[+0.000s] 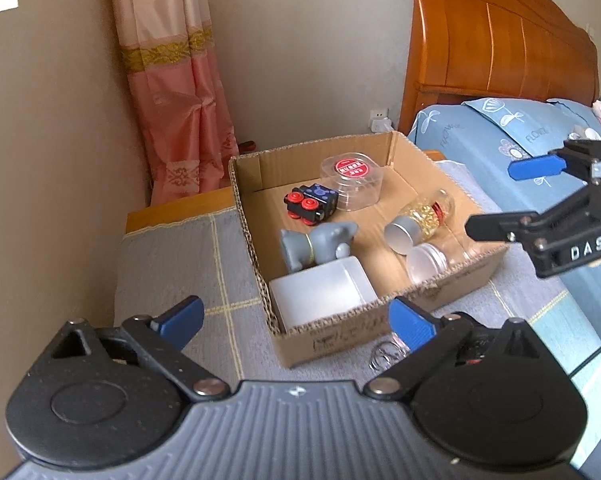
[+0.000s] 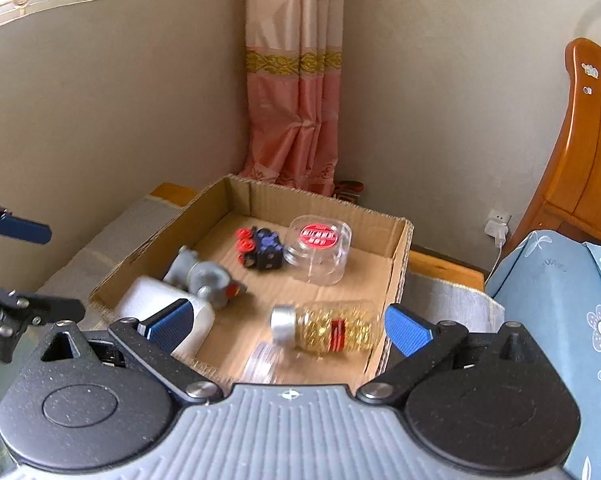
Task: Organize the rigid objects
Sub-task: 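Carry grey figure into cardboard box and open left tool while right tool releases capsule bottle there, then move left tool to light-blue round case while right tool reaches red S.L toy train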
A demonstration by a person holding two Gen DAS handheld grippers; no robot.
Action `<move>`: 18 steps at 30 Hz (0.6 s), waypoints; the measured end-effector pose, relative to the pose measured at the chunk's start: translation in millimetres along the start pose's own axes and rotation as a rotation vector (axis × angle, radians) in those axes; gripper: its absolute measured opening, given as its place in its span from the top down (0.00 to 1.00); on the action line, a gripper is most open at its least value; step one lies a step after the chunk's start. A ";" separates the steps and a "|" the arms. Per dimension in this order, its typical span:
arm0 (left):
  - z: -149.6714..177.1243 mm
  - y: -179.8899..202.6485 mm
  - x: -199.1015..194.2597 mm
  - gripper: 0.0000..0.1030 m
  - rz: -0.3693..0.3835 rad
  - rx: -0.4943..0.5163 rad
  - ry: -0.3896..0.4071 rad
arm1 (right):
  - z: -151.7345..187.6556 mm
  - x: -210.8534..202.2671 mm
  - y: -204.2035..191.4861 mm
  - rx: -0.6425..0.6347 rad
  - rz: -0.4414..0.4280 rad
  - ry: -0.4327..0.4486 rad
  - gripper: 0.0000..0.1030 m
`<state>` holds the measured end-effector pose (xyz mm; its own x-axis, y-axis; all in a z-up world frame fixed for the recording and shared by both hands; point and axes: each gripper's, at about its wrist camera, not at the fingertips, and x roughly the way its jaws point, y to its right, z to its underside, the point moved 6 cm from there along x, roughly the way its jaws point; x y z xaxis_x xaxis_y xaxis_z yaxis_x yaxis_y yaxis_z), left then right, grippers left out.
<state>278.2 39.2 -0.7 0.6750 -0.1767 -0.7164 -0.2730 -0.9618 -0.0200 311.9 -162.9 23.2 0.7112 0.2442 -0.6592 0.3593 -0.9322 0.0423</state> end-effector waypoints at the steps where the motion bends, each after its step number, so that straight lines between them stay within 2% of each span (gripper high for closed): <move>1: 3.5 1.6 -3.3 0.04 -0.002 0.001 0.006 | 3.1 -3.7 -1.9 -0.003 0.001 0.001 0.00; 9: 40.3 16.2 -14.2 0.04 -0.011 -0.004 0.004 | 46.4 -16.1 -3.0 0.041 0.013 -0.024 0.00; 13: 61.1 24.4 -9.1 0.04 -0.033 0.005 -0.007 | 73.0 -11.8 4.8 0.097 0.032 -0.049 0.00; 18: 84.9 30.7 -1.6 0.04 -0.042 -0.037 -0.021 | 89.0 7.2 4.2 0.159 0.038 -0.076 0.00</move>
<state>210.5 27.7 -59.4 0.6709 -0.1322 -0.7296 -0.2193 -0.9753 -0.0249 264.7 -188.8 -48.2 0.6727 0.1927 -0.7144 0.2285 -0.9724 -0.0472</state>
